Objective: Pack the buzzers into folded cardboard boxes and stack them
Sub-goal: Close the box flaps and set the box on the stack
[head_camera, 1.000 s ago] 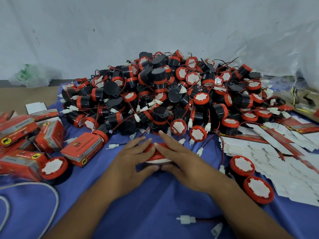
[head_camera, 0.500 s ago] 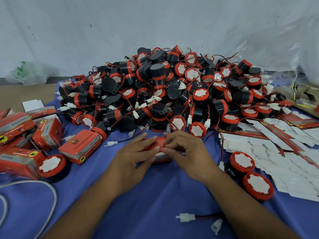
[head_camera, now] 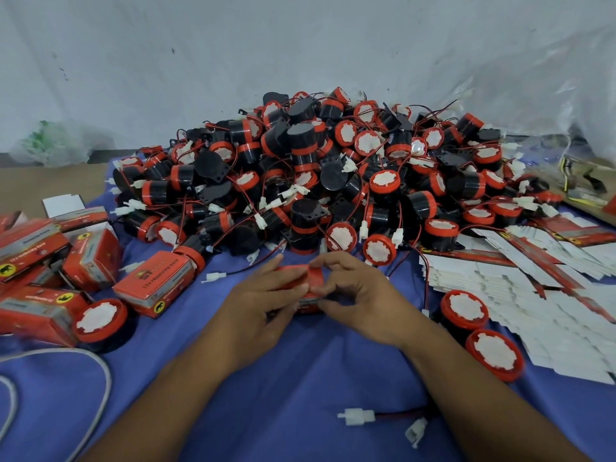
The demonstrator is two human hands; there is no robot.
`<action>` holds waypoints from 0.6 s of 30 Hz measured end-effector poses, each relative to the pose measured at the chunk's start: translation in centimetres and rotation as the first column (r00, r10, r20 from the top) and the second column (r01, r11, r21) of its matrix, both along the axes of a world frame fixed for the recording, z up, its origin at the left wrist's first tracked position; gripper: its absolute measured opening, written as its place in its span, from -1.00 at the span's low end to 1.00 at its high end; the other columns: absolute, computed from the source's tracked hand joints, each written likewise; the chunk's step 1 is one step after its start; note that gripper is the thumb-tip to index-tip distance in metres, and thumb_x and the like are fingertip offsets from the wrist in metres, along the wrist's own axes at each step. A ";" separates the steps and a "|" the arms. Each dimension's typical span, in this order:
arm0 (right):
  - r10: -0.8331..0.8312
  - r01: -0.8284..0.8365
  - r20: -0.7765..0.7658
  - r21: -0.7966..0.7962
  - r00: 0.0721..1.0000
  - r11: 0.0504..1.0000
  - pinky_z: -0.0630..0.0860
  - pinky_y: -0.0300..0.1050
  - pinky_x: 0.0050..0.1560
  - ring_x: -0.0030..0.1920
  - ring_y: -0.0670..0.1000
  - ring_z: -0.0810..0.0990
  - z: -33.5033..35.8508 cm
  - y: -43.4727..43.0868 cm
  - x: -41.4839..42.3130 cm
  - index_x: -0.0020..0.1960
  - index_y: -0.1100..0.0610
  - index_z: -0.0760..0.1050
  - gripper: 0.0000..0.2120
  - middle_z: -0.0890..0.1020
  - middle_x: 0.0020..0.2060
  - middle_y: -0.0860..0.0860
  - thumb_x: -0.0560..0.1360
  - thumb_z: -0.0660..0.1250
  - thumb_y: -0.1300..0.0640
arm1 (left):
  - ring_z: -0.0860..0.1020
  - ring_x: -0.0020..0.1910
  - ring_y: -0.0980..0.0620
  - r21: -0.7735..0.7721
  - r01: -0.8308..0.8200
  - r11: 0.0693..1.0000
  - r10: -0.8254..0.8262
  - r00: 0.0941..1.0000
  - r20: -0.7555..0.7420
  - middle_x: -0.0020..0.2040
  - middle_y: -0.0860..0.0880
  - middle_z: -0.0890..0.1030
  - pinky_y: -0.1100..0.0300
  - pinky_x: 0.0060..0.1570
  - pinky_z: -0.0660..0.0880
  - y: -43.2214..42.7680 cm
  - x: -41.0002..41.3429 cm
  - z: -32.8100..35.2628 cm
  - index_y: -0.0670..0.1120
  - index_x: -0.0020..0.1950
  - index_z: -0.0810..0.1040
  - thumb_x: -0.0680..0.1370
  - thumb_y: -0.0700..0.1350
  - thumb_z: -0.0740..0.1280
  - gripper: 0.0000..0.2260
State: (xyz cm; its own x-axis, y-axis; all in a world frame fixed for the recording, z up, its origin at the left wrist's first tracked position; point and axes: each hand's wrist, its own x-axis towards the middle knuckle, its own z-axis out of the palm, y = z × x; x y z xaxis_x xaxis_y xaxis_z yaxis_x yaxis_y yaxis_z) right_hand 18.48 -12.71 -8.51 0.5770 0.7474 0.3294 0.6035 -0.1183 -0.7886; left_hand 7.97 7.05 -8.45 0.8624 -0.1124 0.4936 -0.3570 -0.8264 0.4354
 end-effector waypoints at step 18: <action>-0.193 0.186 -0.083 -0.079 0.978 0.979 0.56 -0.33 -0.18 -0.06 -0.23 0.61 0.2 1.0 -1.2 0.00 -0.14 0.37 -0.68 0.59 -0.01 -0.17 0.46 0.52 0.03 | 0.50 0.15 -0.31 0.414 -0.747 0.521 0.853 0.429 -0.297 0.21 -0.26 0.50 -0.13 0.14 0.49 9.9 -3.0 2.7 -0.10 0.40 0.35 0.49 0.18 0.38 -0.41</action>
State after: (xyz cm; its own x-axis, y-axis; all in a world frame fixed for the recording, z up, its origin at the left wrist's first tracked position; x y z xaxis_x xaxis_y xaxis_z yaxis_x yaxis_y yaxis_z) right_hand 17.27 -11.70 -8.27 0.7350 0.6414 0.2201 0.4921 -0.2812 -0.8239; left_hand 4.98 16.99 -5.77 0.7051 0.6986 0.1215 0.6849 -0.7154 0.1382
